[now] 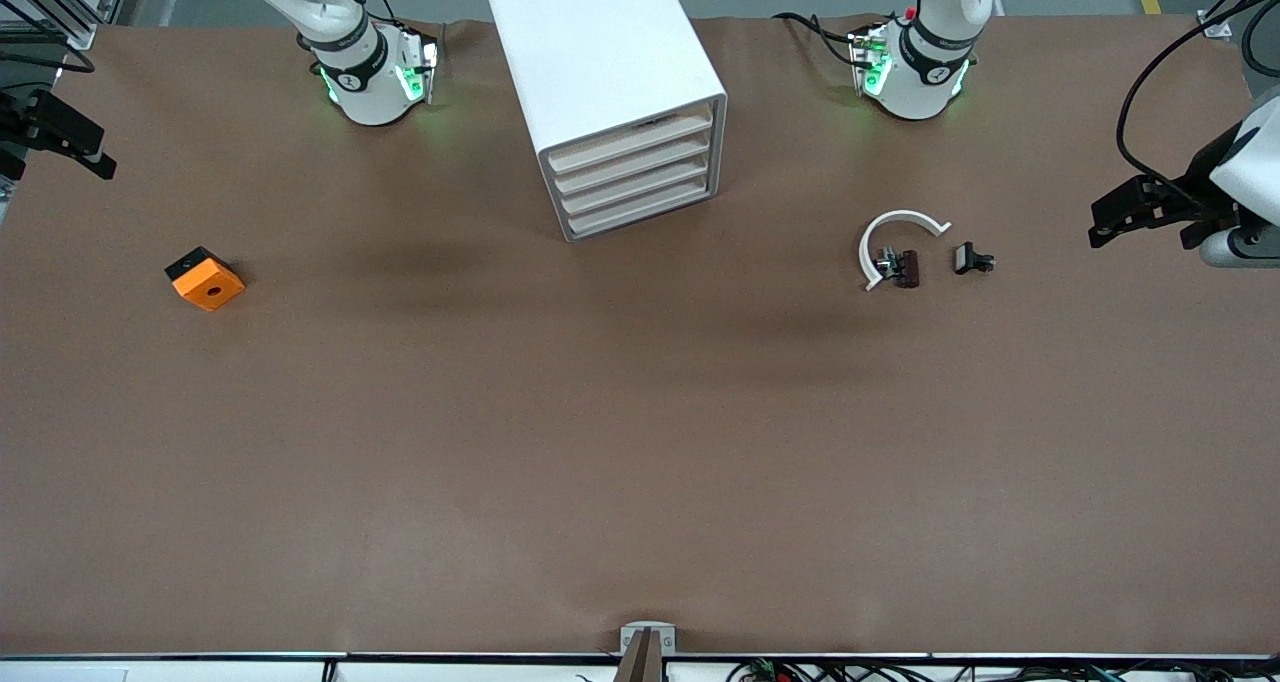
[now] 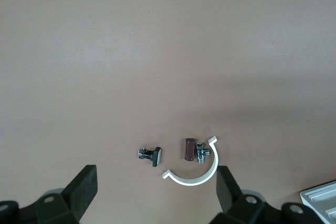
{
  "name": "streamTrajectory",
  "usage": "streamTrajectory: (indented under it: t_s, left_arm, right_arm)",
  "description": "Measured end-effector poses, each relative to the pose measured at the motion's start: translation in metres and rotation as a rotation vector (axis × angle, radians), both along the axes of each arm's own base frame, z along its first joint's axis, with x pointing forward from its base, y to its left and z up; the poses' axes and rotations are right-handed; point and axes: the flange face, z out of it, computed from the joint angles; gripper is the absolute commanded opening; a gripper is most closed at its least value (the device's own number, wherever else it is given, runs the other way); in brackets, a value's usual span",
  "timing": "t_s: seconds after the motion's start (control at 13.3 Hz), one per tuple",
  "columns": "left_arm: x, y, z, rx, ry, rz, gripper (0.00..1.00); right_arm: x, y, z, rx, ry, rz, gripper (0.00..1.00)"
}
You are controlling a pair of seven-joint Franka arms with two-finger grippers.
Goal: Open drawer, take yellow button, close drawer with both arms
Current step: 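Move the left gripper from rest toward the white cabinet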
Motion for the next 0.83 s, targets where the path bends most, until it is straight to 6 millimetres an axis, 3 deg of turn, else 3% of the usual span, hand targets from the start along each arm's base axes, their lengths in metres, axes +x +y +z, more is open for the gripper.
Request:
streamTrajectory:
  t_s: [0.53, 0.83]
  left_arm:
    - [0.001, 0.001, -0.002, -0.01, 0.005, 0.005, 1.0]
    - [0.007, 0.004, -0.026, -0.011, 0.078, 0.119, 1.0]
  right_arm:
    - [0.004, 0.002, -0.006, 0.024, 0.004, 0.0, 1.0]
    - [0.005, -0.007, -0.006, 0.029, -0.013, -0.018, 1.0]
